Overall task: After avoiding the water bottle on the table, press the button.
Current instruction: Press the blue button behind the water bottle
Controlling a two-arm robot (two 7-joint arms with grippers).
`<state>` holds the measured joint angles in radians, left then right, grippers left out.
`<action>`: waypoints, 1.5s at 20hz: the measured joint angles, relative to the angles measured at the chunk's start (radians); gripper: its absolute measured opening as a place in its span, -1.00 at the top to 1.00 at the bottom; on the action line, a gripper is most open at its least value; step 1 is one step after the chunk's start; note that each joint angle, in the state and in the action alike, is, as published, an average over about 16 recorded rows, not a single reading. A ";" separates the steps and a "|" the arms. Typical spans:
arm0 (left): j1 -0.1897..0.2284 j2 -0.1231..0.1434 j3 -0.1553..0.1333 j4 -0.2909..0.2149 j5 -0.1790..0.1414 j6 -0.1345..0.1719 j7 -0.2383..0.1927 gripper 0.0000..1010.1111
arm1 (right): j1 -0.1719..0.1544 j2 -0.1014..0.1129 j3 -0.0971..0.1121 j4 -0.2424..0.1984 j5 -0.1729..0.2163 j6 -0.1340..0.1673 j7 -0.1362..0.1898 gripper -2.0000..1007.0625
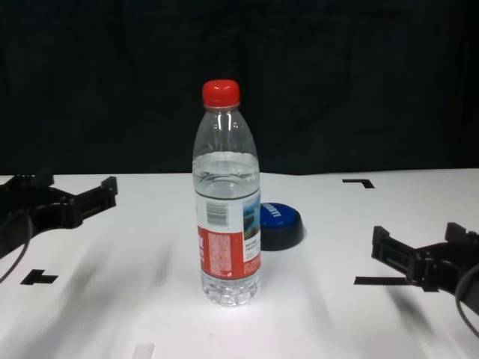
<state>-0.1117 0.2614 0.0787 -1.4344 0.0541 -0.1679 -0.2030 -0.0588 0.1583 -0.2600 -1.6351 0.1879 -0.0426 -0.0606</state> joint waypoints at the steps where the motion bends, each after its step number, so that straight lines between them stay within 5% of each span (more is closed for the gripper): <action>1: -0.006 0.001 0.003 0.005 0.000 0.001 -0.002 -0.99 | 0.000 0.000 0.000 0.000 0.000 0.000 0.000 -0.99; 14: -0.080 0.014 0.038 0.083 -0.015 -0.003 -0.031 -0.99 | 0.000 0.000 0.000 0.000 0.000 0.000 0.000 -0.99; 30: -0.191 0.014 0.087 0.215 -0.029 -0.045 -0.062 -0.99 | 0.000 0.000 0.000 0.000 0.000 0.000 0.000 -0.99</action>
<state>-0.3027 0.2756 0.1657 -1.2194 0.0249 -0.2127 -0.2645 -0.0588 0.1583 -0.2600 -1.6351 0.1879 -0.0426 -0.0606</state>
